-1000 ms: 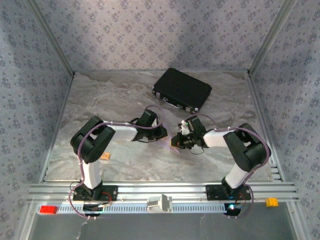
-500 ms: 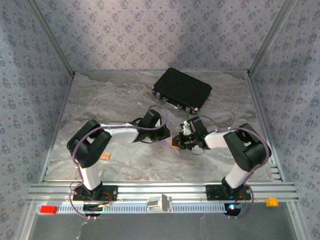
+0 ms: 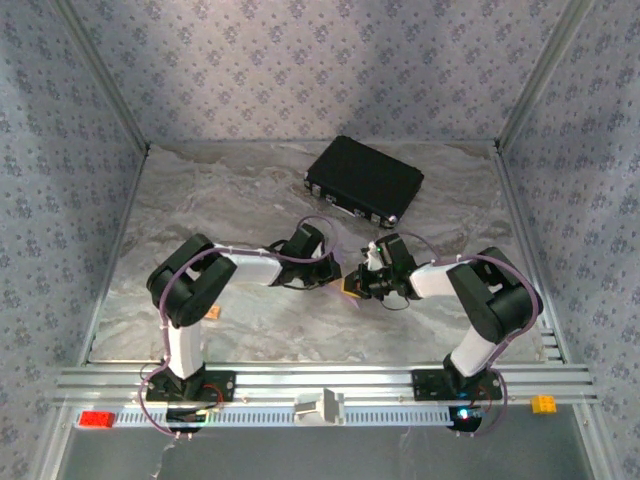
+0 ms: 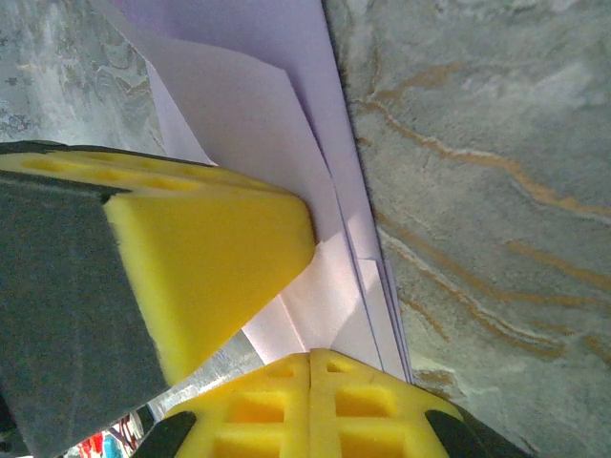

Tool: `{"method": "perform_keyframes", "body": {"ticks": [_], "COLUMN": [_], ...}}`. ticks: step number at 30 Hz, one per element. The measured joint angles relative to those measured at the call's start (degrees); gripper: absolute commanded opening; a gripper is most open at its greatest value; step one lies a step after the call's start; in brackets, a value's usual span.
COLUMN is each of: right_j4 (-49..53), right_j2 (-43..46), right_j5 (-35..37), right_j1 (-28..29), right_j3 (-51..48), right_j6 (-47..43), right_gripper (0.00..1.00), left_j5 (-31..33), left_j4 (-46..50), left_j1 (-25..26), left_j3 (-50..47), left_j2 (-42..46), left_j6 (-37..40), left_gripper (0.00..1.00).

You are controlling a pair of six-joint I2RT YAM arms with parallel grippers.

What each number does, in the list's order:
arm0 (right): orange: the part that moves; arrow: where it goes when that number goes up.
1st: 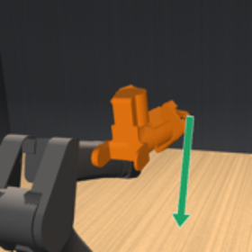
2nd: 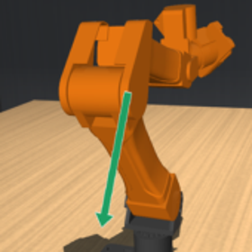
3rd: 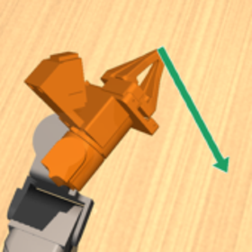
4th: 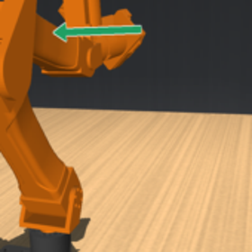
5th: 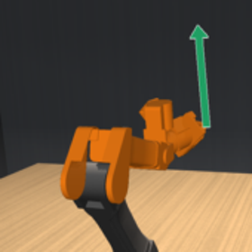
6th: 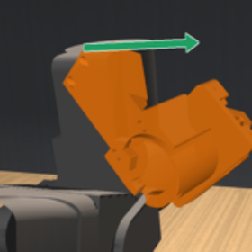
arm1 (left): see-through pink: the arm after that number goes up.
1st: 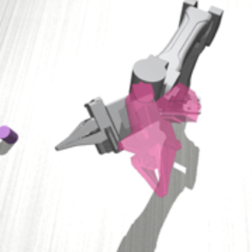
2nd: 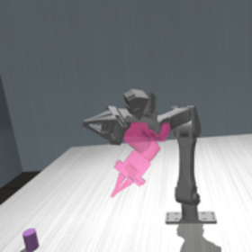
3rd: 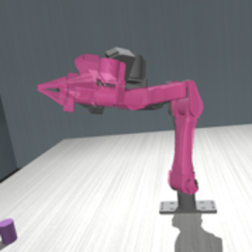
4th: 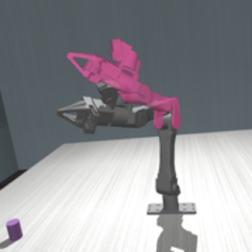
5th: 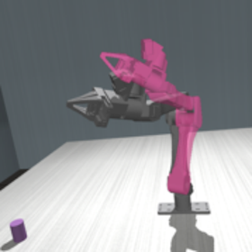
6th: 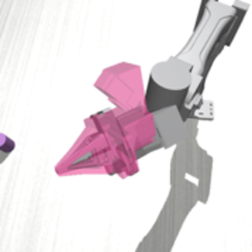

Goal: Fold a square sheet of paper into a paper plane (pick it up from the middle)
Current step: Fourth fold the wing at the center of the table.

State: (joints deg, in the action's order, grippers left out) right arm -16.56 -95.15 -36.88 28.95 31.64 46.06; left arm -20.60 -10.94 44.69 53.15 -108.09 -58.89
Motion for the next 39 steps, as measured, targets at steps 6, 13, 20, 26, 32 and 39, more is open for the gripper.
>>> {"method": "perform_keyframes", "body": {"ticks": [6,13,20,26,32,39], "right_j4": [0.0,-0.4,-1.1,-1.1,-1.5,-1.9], "right_j2": [0.0,0.0,0.0,0.0,0.0,0.0], "right_j5": [0.0,0.0,-0.1,-0.2,-0.3,-0.4], "right_j1": [0.0,0.0,0.0,0.0,0.0,0.0], "right_j3": [-0.1,-0.3,-0.6,-0.6,-0.7,-0.9], "right_j6": [0.0,-0.2,-0.2,-0.2,-0.2,0.1], "right_gripper": [0.00,0.00,0.00,0.00,0.00,0.00], "left_j5": [-1.3,-2.4,-3.5,-2.4,-1.9,1.0], "left_j4": [0.0,0.4,3.3,5.8,8.2,11.7], "left_j1": [-3.0,-7.1,-10.6,-13.5,-15.5,-16.9], "left_j3": [0.0,0.6,3.2,4.9,6.1,7.4], "left_j2": [0.0,-0.4,-1.6,-2.0,-2.0,-1.0], "left_j6": [2.0,4.0,6.2,8.6,10.5,12.0], "left_gripper": [0.10,0.10,0.10,0.10,0.10,0.11]}}
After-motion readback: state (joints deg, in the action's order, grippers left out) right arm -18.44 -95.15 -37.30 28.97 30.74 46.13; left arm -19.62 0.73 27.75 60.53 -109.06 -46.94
